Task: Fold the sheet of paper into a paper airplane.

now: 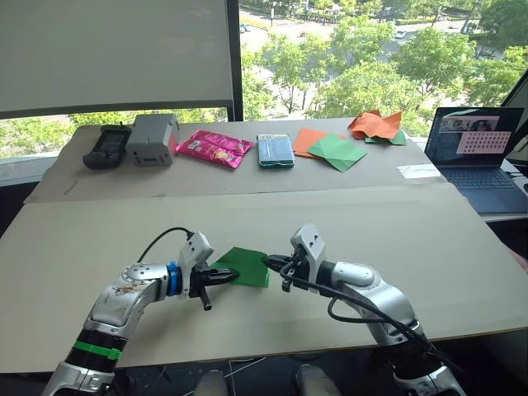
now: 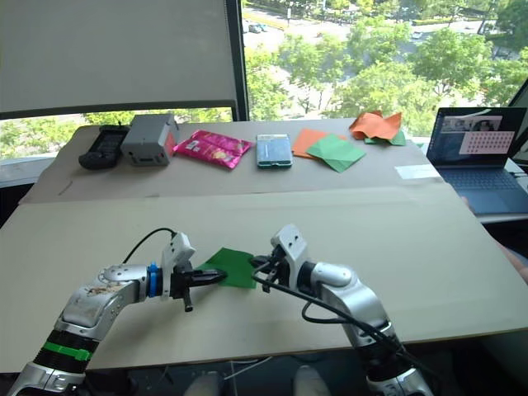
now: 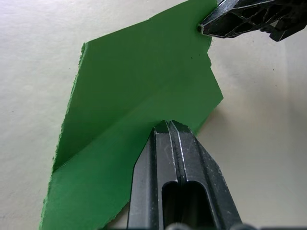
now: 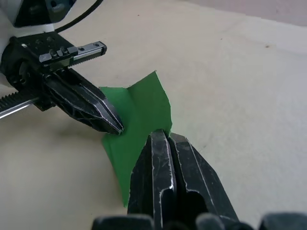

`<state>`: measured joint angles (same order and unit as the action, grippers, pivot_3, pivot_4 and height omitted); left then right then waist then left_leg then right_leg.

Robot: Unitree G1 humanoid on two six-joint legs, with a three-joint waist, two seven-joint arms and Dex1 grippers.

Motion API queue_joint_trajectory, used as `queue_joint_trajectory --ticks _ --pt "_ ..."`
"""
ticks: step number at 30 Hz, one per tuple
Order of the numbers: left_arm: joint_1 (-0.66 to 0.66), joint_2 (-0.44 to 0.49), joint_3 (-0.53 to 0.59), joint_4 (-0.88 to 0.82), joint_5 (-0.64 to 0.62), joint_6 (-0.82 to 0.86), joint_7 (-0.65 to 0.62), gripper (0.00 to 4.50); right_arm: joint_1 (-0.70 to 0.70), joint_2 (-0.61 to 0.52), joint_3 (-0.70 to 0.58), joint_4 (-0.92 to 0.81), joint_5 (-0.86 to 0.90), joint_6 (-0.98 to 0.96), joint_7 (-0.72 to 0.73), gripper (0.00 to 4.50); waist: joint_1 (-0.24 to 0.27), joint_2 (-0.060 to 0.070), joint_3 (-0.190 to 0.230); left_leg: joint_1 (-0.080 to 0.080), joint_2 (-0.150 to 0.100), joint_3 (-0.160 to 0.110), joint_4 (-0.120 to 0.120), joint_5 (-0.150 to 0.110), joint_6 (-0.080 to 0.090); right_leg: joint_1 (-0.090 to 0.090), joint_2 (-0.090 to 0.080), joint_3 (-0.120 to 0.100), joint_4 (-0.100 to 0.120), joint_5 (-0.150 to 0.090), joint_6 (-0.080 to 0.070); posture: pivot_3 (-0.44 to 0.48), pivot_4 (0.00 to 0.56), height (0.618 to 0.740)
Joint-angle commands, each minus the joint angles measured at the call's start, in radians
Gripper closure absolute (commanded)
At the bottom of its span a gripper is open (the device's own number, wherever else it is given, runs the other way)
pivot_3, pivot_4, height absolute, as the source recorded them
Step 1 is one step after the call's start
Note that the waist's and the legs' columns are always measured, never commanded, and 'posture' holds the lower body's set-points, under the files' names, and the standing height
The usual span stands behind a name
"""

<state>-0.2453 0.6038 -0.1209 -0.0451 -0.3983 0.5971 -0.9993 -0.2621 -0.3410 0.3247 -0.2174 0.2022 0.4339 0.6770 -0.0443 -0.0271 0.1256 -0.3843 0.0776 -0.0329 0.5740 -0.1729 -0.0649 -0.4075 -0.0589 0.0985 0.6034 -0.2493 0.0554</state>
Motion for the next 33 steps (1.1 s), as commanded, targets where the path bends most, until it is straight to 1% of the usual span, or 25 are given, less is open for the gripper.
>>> queue_joint_trajectory --ticks 1,4,7,11,16,17,20,22,24,29,33 --pt "0.001 0.014 0.016 -0.031 -0.007 -0.002 -0.006 4.5 0.009 -0.035 0.064 0.004 -0.142 -0.28 0.004 4.48 0.0 0.0 0.0 0.0 0.0 0.0 0.0 0.0 0.0 0.0 0.0 0.0 -0.001 0.0 0.0 0.0 0.15 0.721" --pt "0.003 0.02 0.022 -0.036 -0.011 0.004 -0.006 4.5 -0.002 -0.087 0.132 0.062 -0.3 -0.479 -0.02 4.48 0.0 0.0 0.0 0.0 0.0 0.0 0.0 0.0 0.0 0.001 0.0 0.0 -0.004 0.0 0.0 0.0 0.15 0.721" --pt "0.01 0.028 0.034 -0.046 -0.018 0.016 0.0 4.5 -0.02 -0.113 0.171 0.11 -0.395 -0.589 -0.029 4.48 0.0 -0.001 0.001 0.0 0.0 0.0 0.0 0.0 0.0 0.002 0.0 0.0 -0.007 0.0 0.0 0.0 0.15 0.721" --pt "0.043 0.042 0.081 -0.096 -0.052 0.057 0.016 4.5 -0.025 -0.129 0.192 0.158 -0.471 -0.633 -0.03 4.48 0.001 -0.001 0.001 0.0 0.0 0.0 0.0 0.0 0.0 0.002 0.0 0.0 -0.007 0.0 0.0 0.0 0.15 0.721" --pt "0.092 0.061 0.141 -0.138 -0.089 0.094 0.035 4.5 -0.026 -0.126 0.185 0.183 -0.499 -0.657 -0.033 4.48 0.002 -0.001 0.001 0.0 0.0 0.0 0.0 0.0 0.001 0.003 0.0 0.0 -0.007 0.0 0.0 0.0 0.15 0.721" --pt "0.101 0.065 0.166 -0.145 -0.108 0.11 0.039 4.5 -0.033 -0.133 0.19 0.183 -0.52 -0.68 -0.036 4.48 0.002 -0.001 0.001 0.0 0.0 0.0 0.0 0.0 0.001 0.003 0.0 0.0 -0.007 0.0 0.0 0.0 0.15 0.721" --pt "0.11 0.083 0.215 -0.155 -0.147 0.143 0.044 4.5 -0.051 -0.152 0.202 0.185 -0.587 -0.729 -0.043 4.48 0.003 -0.001 0.002 0.0 0.0 0.0 0.0 0.0 0.001 0.003 0.0 0.0 -0.007 0.0 0.0 0.0 0.15 0.721" --pt "0.105 0.094 0.228 -0.155 -0.155 0.153 0.046 4.5 -0.06 -0.159 0.207 0.191 -0.613 -0.744 -0.044 4.48 0.004 -0.002 0.002 0.0 0.0 0.0 0.0 0.0 0.0 0.003 0.0 0.0 -0.007 0.0 0.0 0.0 0.15 0.721" --pt "0.079 0.101 0.229 -0.154 -0.162 0.157 0.044 4.5 -0.064 -0.152 0.207 0.19 -0.613 -0.731 -0.032 4.48 0.004 -0.002 0.002 0.001 0.0 0.0 0.0 0.0 0.0 0.003 0.0 0.0 -0.007 0.0 0.0 0.0 0.15 0.721" --pt "0.006 0.064 0.189 -0.144 -0.175 0.161 0.054 4.5 -0.066 -0.144 0.203 0.205 -0.619 -0.722 -0.017 4.48 0.006 -0.002 0.003 0.0 0.0 0.0 0.0 0.0 0.0 0.004 0.0 0.0 -0.007 0.0 0.0 0.0 0.15 0.721" --pt "-0.027 0.03 0.099 -0.092 -0.101 0.109 0.057 4.5 -0.056 -0.139 0.199 0.208 -0.606 -0.689 0.007 4.48 0.004 -0.002 0.002 0.001 0.0 0.0 0.0 0.001 0.002 0.005 0.0 0.0 -0.006 0.0 0.0 0.0 0.15 0.721"
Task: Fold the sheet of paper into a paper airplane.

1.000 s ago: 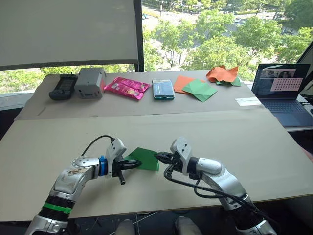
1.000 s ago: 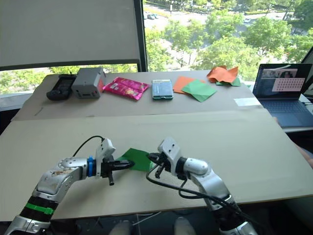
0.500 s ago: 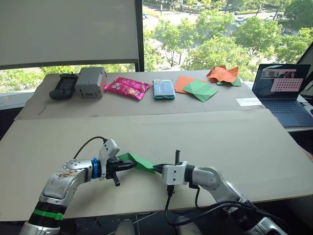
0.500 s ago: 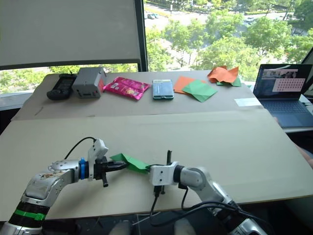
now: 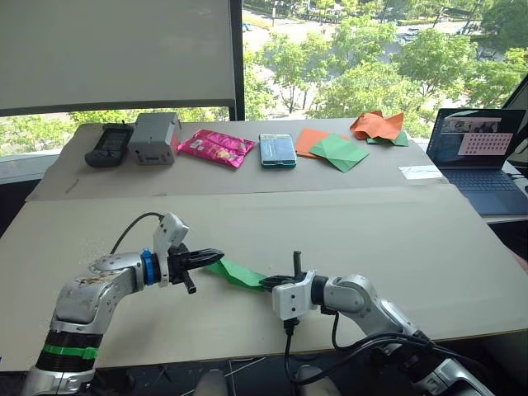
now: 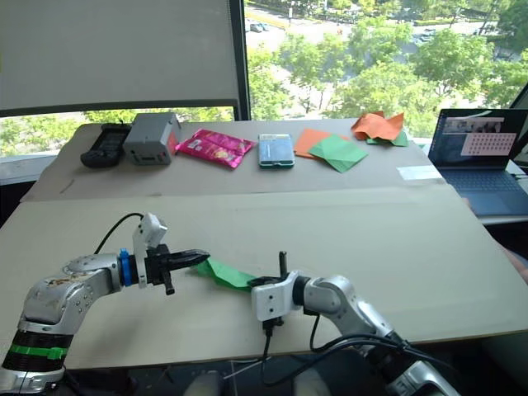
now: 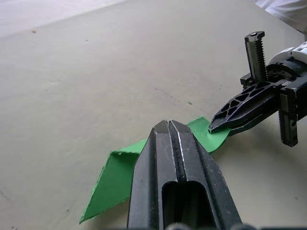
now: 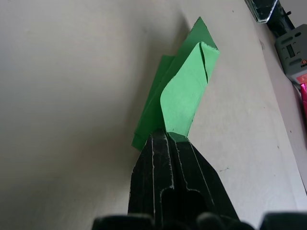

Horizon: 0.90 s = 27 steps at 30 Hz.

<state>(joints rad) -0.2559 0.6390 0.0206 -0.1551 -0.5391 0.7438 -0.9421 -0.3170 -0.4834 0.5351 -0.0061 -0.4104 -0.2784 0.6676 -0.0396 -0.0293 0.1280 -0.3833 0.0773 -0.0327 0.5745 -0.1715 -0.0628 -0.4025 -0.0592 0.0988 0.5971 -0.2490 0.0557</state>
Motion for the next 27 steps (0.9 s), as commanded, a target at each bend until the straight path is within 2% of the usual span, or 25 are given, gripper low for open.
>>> queue_joint_trajectory --ticks 1,16,22,27 --pt "-0.011 -0.004 -0.062 0.032 0.058 -0.057 -0.007 4.5 0.001 0.005 -0.015 -0.01 0.013 0.034 0.023 4.48 -0.001 0.0 0.0 0.0 0.0 0.0 0.0 0.001 0.002 0.0 0.0 0.0 0.0 0.0 0.0 0.0 0.15 0.721" --pt "-0.003 0.013 -0.141 0.122 0.162 -0.169 -0.07 4.5 0.019 0.016 -0.031 -0.098 0.079 0.156 0.113 4.48 0.003 0.001 -0.001 0.0 0.0 0.0 0.0 0.003 0.005 0.0 0.0 0.0 0.002 0.0 0.0 0.0 0.15 0.721" --pt "0.001 0.01 -0.14 0.152 0.179 -0.189 -0.071 4.5 0.038 0.014 -0.054 -0.186 0.139 0.24 0.163 2.67 0.003 0.001 -0.001 0.0 0.0 0.0 0.0 0.003 0.005 0.0 0.0 0.0 0.004 0.0 0.0 0.0 0.15 0.721" --pt "-0.006 0.007 -0.135 0.183 0.191 -0.205 -0.068 4.5 0.028 0.027 -0.094 -0.282 0.246 0.387 0.227 2.67 0.002 0.001 -0.001 0.001 0.0 0.0 0.0 0.003 0.005 0.0 0.0 0.0 0.004 0.0 0.0 0.0 0.15 0.721"
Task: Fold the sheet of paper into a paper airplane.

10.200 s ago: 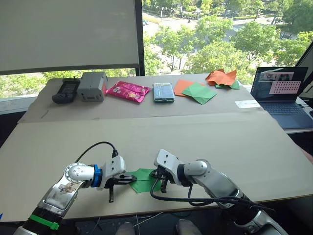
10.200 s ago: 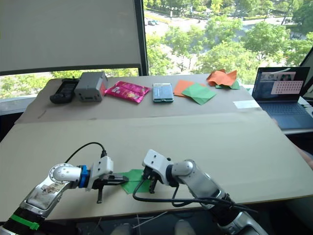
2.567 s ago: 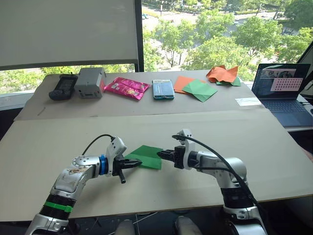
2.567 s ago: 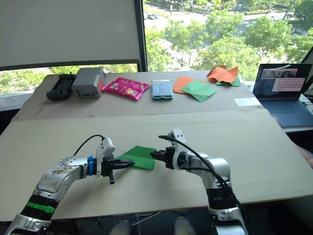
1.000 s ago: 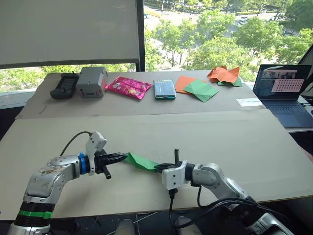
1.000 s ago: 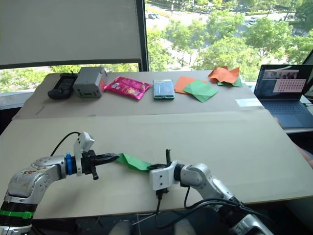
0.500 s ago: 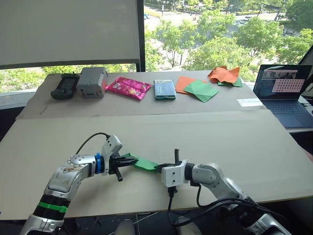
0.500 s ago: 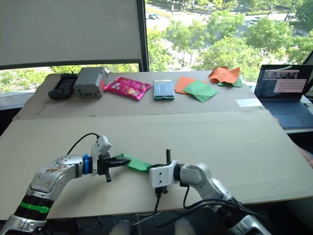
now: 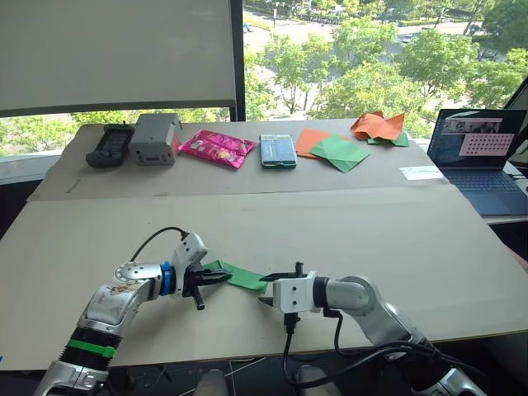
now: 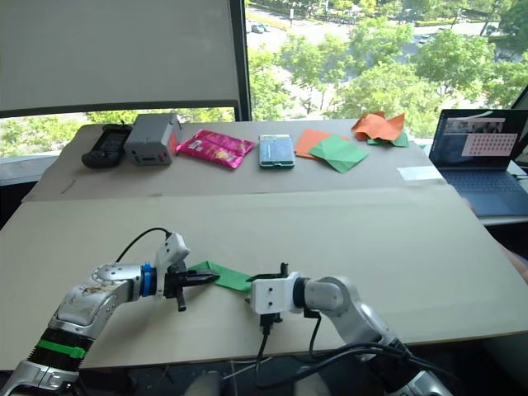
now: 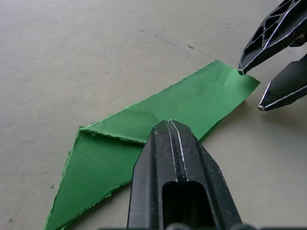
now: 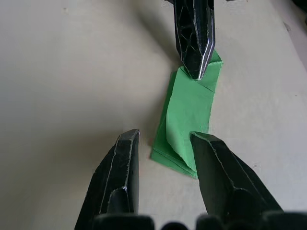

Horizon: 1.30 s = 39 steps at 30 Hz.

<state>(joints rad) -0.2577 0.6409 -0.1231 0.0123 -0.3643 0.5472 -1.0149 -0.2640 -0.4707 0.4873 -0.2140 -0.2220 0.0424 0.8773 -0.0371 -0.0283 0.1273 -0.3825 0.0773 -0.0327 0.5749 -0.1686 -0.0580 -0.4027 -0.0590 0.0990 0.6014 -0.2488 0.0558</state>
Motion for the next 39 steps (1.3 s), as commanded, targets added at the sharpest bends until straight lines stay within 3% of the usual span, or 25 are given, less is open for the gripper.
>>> queue_joint_trajectory --ticks 1,6,12,27,39 --pt "-0.004 0.005 0.009 0.018 0.017 -0.01 0.005 4.5 -0.037 0.026 -0.047 -0.081 0.064 0.095 0.014 2.67 0.0 0.0 0.0 0.0 0.0 0.0 0.0 0.0 0.0 0.0 0.0 0.0 0.0 0.0 0.0 0.0 0.15 0.721" --pt "-0.009 -0.006 0.021 0.028 0.011 -0.008 0.013 4.5 -0.101 0.162 -0.07 -0.107 0.149 0.332 -0.029 2.67 -0.002 0.0 0.0 0.001 0.0 0.0 0.0 0.0 0.0 -0.001 0.0 0.0 0.003 0.0 0.0 0.0 0.15 0.721" --pt "0.0 0.0 0.013 0.038 0.028 -0.019 0.012 4.5 -0.147 0.209 -0.029 -0.002 0.086 0.387 -0.109 4.47 0.002 0.0 -0.001 0.001 0.0 0.0 0.0 0.0 0.0 -0.001 0.0 0.0 0.007 0.0 0.0 0.0 0.15 0.721" --pt "0.019 0.003 0.002 0.035 0.051 -0.039 0.023 4.5 -0.226 0.296 0.045 0.163 0.059 0.506 -0.166 4.47 -0.004 0.001 -0.001 0.002 0.0 0.0 0.0 0.0 0.0 -0.001 0.0 0.0 0.009 0.0 0.0 0.0 0.15 0.721" --pt "0.029 0.007 0.002 0.014 0.051 -0.031 0.028 4.5 -0.222 0.252 0.122 0.191 0.048 0.678 -0.109 4.47 -0.005 0.004 -0.012 0.003 0.0 0.0 0.0 0.0 -0.001 -0.001 0.0 0.0 0.009 0.0 0.0 0.0 0.15 0.721"
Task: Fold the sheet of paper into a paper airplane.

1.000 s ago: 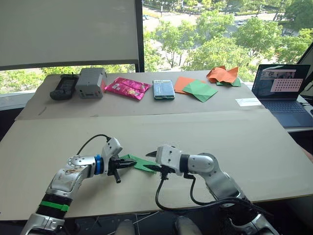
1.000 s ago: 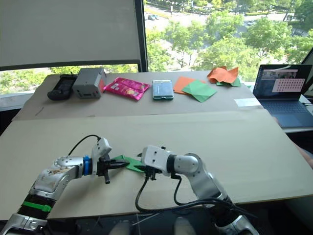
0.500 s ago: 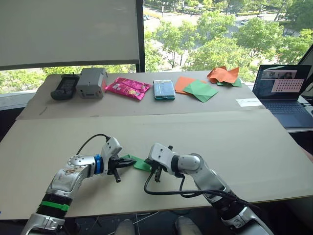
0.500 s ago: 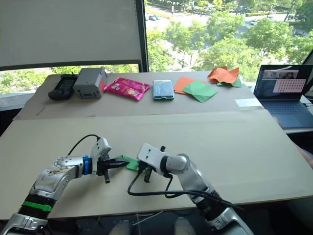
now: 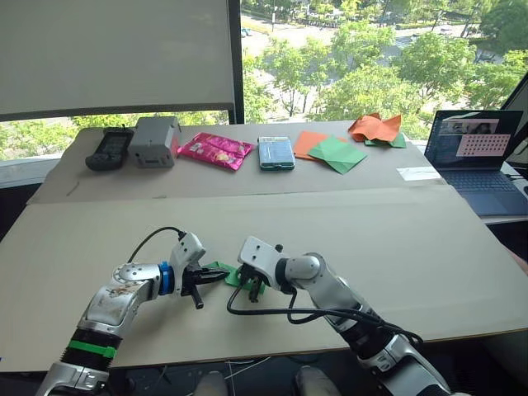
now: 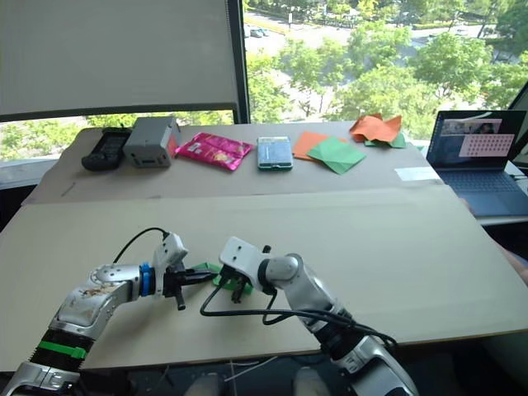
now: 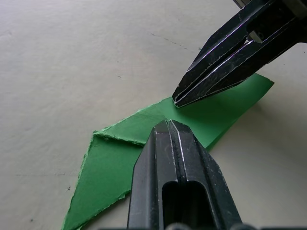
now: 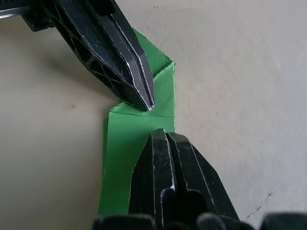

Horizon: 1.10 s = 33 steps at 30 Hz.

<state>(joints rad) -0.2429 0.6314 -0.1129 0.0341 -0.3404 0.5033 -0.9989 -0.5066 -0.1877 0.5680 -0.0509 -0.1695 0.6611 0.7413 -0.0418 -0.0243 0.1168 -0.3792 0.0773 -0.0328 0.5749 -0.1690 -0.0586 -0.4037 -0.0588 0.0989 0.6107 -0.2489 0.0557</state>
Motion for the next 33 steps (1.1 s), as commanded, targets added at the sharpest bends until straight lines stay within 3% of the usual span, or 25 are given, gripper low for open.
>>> queue_joint_trajectory --ticks 1,33 --pt "0.016 0.016 -0.008 -0.01 0.027 0.014 0.012 4.5 0.024 -0.036 0.047 0.03 -0.005 0.063 0.031 4.47 0.0 0.001 -0.003 0.0 0.0 0.0 0.0 0.0 -0.001 0.0 0.0 0.0 0.0 0.0 0.0 0.0 0.15 0.721" --pt "0.002 0.007 -0.02 -0.005 0.035 0.021 0.0 4.5 0.196 -0.29 -0.015 -0.149 0.072 0.137 0.066 4.47 0.03 0.0 -0.008 -0.001 -0.001 0.0 0.001 -0.004 -0.007 0.0 -0.001 0.0 -0.007 -0.001 0.0 0.0 0.15 0.721"
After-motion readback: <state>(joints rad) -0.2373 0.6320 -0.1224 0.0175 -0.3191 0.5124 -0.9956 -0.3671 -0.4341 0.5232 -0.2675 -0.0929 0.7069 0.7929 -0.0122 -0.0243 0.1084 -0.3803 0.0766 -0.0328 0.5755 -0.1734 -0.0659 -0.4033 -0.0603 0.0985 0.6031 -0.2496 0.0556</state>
